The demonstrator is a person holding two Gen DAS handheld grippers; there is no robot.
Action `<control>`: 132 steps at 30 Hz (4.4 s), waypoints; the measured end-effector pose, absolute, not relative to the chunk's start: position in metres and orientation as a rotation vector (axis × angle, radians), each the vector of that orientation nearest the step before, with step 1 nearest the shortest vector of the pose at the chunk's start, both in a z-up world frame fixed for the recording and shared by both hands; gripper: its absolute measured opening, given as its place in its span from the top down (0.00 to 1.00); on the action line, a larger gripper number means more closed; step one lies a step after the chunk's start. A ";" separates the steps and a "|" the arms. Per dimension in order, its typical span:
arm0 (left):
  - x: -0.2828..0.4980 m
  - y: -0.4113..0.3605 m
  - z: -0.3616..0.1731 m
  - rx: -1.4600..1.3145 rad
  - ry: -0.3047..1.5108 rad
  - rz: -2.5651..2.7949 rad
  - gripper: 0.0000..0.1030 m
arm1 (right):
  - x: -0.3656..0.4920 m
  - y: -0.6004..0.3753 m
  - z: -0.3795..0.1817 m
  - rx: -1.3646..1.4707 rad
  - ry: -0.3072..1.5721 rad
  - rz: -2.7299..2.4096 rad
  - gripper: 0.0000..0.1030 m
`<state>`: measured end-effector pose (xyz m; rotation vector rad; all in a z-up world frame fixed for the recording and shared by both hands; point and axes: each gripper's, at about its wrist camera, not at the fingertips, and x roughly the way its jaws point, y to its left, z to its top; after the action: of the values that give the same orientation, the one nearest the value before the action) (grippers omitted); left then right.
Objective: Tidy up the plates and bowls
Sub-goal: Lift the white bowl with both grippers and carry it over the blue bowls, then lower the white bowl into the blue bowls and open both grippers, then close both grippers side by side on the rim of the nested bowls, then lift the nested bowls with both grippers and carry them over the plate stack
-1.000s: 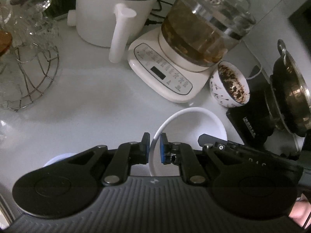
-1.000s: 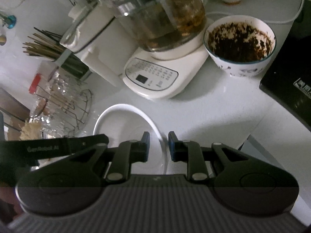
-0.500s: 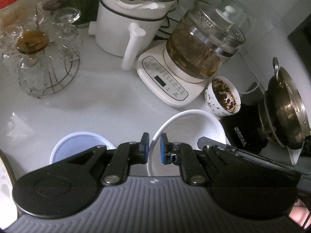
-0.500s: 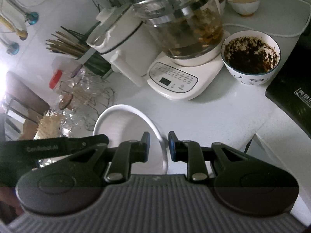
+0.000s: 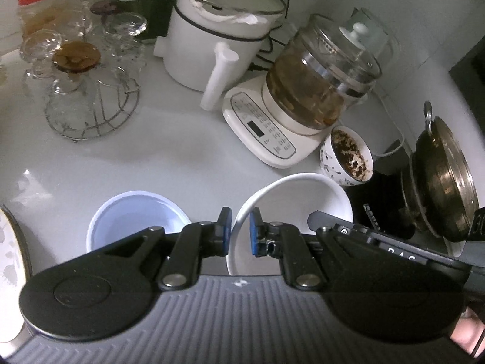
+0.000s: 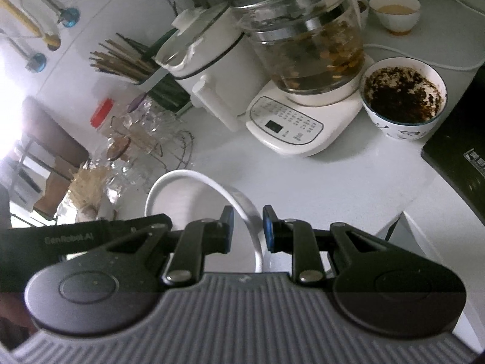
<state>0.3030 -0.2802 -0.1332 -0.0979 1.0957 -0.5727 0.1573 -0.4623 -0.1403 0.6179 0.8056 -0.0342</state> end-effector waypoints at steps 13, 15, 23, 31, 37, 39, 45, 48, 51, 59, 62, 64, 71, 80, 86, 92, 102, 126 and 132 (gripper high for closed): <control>0.291 -0.228 -0.121 -0.150 1.025 -0.426 0.87 | 0.180 -0.421 -0.129 0.530 0.825 0.124 0.77; 0.288 -0.221 -0.121 -0.157 1.017 -0.404 0.87 | 0.185 -0.414 -0.128 0.511 0.834 0.147 0.77; 0.288 -0.190 -0.134 -0.234 1.031 -0.332 0.87 | 0.204 -0.392 -0.135 0.462 0.897 0.219 0.77; 0.299 -0.176 -0.153 -0.291 1.053 -0.274 0.86 | 0.229 -0.375 -0.150 0.408 0.973 0.247 0.76; 0.309 -0.173 -0.166 -0.304 1.080 -0.250 0.86 | 0.246 -0.369 -0.163 0.382 1.030 0.262 0.76; 0.311 -0.173 -0.170 -0.306 1.087 -0.238 0.86 | 0.251 -0.368 -0.166 0.368 1.043 0.269 0.76; 0.316 -0.171 -0.179 -0.334 1.109 -0.221 0.85 | 0.258 -0.368 -0.172 0.355 1.069 0.291 0.76; 0.317 -0.171 -0.182 -0.342 1.115 -0.217 0.85 | 0.261 -0.371 -0.173 0.364 1.075 0.298 0.76; 0.318 -0.172 -0.183 -0.337 1.120 -0.204 0.84 | 0.262 -0.374 -0.174 0.373 1.080 0.299 0.75; 0.315 -0.161 -0.185 -0.366 1.106 -0.154 0.51 | 0.264 -0.385 -0.173 0.393 1.066 0.290 0.42; 0.315 -0.157 -0.191 -0.388 1.116 -0.146 0.51 | 0.265 -0.388 -0.177 0.408 1.078 0.281 0.42; 0.314 -0.156 -0.196 -0.390 1.126 -0.144 0.51 | 0.265 -0.388 -0.182 0.415 1.089 0.280 0.42; 0.313 -0.158 -0.209 -0.397 1.145 -0.158 0.51 | 0.263 -0.382 -0.197 0.441 1.132 0.284 0.43; 0.311 -0.159 -0.221 -0.413 1.161 -0.161 0.52 | 0.258 -0.367 -0.211 0.422 1.158 0.291 0.59; 0.310 -0.153 -0.235 -0.493 1.190 -0.170 0.60 | 0.257 -0.364 -0.212 0.399 1.157 0.265 0.63; 0.311 -0.151 -0.242 -0.512 1.192 -0.171 0.68 | 0.257 -0.359 -0.212 0.354 1.171 0.196 0.63; 0.311 -0.150 -0.244 -0.517 1.191 -0.173 0.78 | 0.259 -0.356 -0.218 0.370 1.220 0.168 0.71; 0.299 -0.155 -0.208 -0.437 1.126 -0.225 0.81 | 0.238 -0.362 -0.190 0.411 1.131 0.190 0.79; 0.284 -0.162 -0.193 -0.414 1.114 -0.257 0.81 | 0.220 -0.365 -0.174 0.411 1.074 0.171 0.79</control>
<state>0.2843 -0.1617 -0.1927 -0.4137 1.1139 -0.2571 0.2203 -0.3646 -0.1740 0.4115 1.0738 0.1710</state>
